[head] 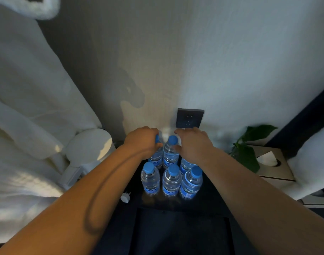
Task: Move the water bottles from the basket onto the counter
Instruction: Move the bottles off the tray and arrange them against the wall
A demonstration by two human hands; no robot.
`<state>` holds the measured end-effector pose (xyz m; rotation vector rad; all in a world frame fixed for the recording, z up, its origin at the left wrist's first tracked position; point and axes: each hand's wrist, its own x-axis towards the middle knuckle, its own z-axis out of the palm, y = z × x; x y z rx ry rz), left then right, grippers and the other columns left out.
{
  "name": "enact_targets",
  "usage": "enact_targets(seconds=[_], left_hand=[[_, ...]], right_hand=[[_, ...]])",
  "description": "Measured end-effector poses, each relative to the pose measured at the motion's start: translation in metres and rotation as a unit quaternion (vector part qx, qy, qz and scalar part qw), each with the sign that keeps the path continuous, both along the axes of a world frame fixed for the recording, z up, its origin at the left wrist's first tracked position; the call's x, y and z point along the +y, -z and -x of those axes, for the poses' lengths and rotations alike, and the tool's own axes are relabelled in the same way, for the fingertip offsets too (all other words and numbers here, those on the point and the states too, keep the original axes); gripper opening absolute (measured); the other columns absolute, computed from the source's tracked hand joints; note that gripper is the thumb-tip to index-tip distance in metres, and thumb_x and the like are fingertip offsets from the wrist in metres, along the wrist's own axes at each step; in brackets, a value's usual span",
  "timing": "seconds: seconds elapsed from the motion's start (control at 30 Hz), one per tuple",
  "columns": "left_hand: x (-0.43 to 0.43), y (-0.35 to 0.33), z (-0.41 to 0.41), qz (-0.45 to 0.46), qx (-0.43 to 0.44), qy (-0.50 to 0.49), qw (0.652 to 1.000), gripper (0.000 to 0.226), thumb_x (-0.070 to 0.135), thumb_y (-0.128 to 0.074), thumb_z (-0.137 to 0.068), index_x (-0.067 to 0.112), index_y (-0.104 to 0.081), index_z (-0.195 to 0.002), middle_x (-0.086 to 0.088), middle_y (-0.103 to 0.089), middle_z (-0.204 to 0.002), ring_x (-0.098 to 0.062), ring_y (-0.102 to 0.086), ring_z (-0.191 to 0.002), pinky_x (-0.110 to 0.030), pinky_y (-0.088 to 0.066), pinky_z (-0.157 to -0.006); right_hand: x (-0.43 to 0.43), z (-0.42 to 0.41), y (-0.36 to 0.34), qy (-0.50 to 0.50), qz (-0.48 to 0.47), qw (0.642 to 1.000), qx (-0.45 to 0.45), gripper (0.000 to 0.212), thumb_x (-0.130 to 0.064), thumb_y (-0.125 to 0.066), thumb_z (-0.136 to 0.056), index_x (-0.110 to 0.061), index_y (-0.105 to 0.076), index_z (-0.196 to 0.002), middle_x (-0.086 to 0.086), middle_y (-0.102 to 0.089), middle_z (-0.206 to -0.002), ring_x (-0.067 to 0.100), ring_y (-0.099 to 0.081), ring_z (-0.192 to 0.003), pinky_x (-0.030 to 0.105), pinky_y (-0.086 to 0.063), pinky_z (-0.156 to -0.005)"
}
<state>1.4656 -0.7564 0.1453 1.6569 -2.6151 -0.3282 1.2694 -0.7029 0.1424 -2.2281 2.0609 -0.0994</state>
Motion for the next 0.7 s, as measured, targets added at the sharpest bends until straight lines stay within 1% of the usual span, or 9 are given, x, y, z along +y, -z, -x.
enact_targets(seconds=[0.1, 0.17, 0.23, 0.3, 0.37, 0.43, 0.47, 0.57, 0.7], left_hand=[[-0.001, -0.003, 0.004, -0.002, -0.018, -0.011, 1.0, 0.029, 0.046, -0.063, -0.094, 0.021, -0.062, -0.107, -0.001, -0.056, -0.094, -0.022, -0.054, -0.083, -0.033, -0.041, -0.068], [-0.001, -0.003, 0.005, -0.005, -0.025, -0.017, 1.0, 0.029, 0.045, -0.061, -0.095, 0.02, -0.063, -0.108, -0.002, -0.059, -0.098, -0.022, -0.054, -0.083, -0.033, -0.041, -0.068], [0.0, -0.004, 0.007, 0.0, -0.035, -0.023, 0.999, 0.034, 0.049, -0.061, -0.094, 0.02, -0.063, -0.112, -0.004, -0.058, -0.103, -0.022, -0.053, -0.086, -0.034, -0.043, -0.07], [0.001, -0.004, 0.011, 0.017, -0.03, -0.019, 0.999, 0.043, 0.055, -0.062, -0.092, 0.021, -0.063, -0.119, -0.006, -0.056, -0.112, -0.025, -0.055, -0.098, -0.037, -0.048, -0.077], [0.002, -0.004, 0.017, 0.03, 0.007, 0.008, 1.0, 0.049, 0.057, -0.065, -0.091, 0.026, -0.061, -0.128, -0.005, -0.056, -0.126, -0.027, -0.053, -0.114, -0.04, -0.049, -0.09], [0.003, -0.005, 0.024, 0.023, 0.045, 0.045, 0.998, 0.049, 0.056, -0.067, -0.089, 0.031, -0.061, -0.131, 0.0, -0.057, -0.131, -0.024, -0.051, -0.121, -0.04, -0.046, -0.097], [0.003, -0.006, 0.028, 0.016, 0.051, 0.06, 0.997, 0.049, 0.056, -0.067, -0.089, 0.034, -0.06, -0.133, 0.002, -0.059, -0.131, -0.023, -0.051, -0.121, -0.04, -0.044, -0.098], [0.002, -0.005, 0.034, 0.011, 0.044, 0.075, 0.996, 0.044, 0.051, -0.063, -0.094, 0.039, -0.061, -0.136, 0.003, -0.063, -0.128, -0.022, -0.056, -0.116, -0.038, -0.039, -0.092], [0.0, 0.0, 0.035, 0.017, 0.048, 0.062, 0.997, 0.04, 0.05, -0.061, -0.096, 0.042, -0.062, -0.135, 0.006, -0.068, -0.125, -0.021, -0.059, -0.114, -0.037, -0.032, -0.09]], right_hand=[[0.008, 0.014, -0.004, 0.032, -0.025, 0.999, 0.007, 0.056, -0.056, -0.06, -0.095, -0.021, -0.055, -0.139, 0.008, -0.062, -0.126, 0.031, -0.057, -0.116, 0.042, -0.049, -0.092], [0.011, 0.024, -0.007, 0.067, -0.053, 0.996, 0.001, 0.056, -0.059, -0.06, -0.094, -0.019, -0.058, -0.133, 0.008, -0.063, -0.121, 0.029, -0.061, -0.109, 0.04, -0.052, -0.085], [0.012, 0.032, -0.009, 0.086, -0.087, 0.992, -0.003, 0.052, -0.064, -0.059, -0.093, -0.02, -0.06, -0.121, 0.005, -0.064, -0.111, 0.025, -0.061, -0.097, 0.035, -0.048, -0.075], [0.011, 0.033, -0.01, 0.089, -0.103, 0.991, -0.007, 0.044, -0.064, -0.059, -0.093, -0.022, -0.059, -0.105, 0.0, -0.061, -0.098, 0.02, -0.056, -0.087, 0.033, -0.044, -0.07], [0.011, 0.031, -0.009, 0.094, -0.091, 0.991, -0.012, 0.037, -0.06, -0.061, -0.093, -0.024, -0.053, -0.095, 0.0, -0.058, -0.094, 0.02, -0.055, -0.083, 0.033, -0.043, -0.068], [0.01, 0.029, -0.007, 0.096, -0.063, 0.993, -0.015, 0.032, -0.053, -0.063, -0.094, -0.023, -0.051, -0.095, 0.003, -0.061, -0.098, 0.021, -0.053, -0.081, 0.033, -0.042, -0.067], [0.009, 0.029, -0.006, 0.096, -0.049, 0.994, -0.021, 0.03, -0.05, -0.064, -0.094, -0.021, -0.054, -0.098, 0.005, -0.063, -0.1, 0.022, -0.053, -0.081, 0.032, -0.042, -0.067], [0.005, 0.029, -0.006, 0.087, -0.032, 0.995, -0.042, 0.03, -0.045, -0.065, -0.095, -0.018, -0.062, -0.109, 0.006, -0.065, -0.101, 0.023, -0.055, -0.081, 0.032, -0.044, -0.068], [0.002, 0.032, -0.005, 0.053, -0.018, 0.996, -0.063, 0.022, -0.039, -0.062, -0.098, -0.019, -0.062, -0.109, 0.003, -0.06, -0.091, 0.024, -0.057, -0.082, 0.031, -0.041, -0.067]])
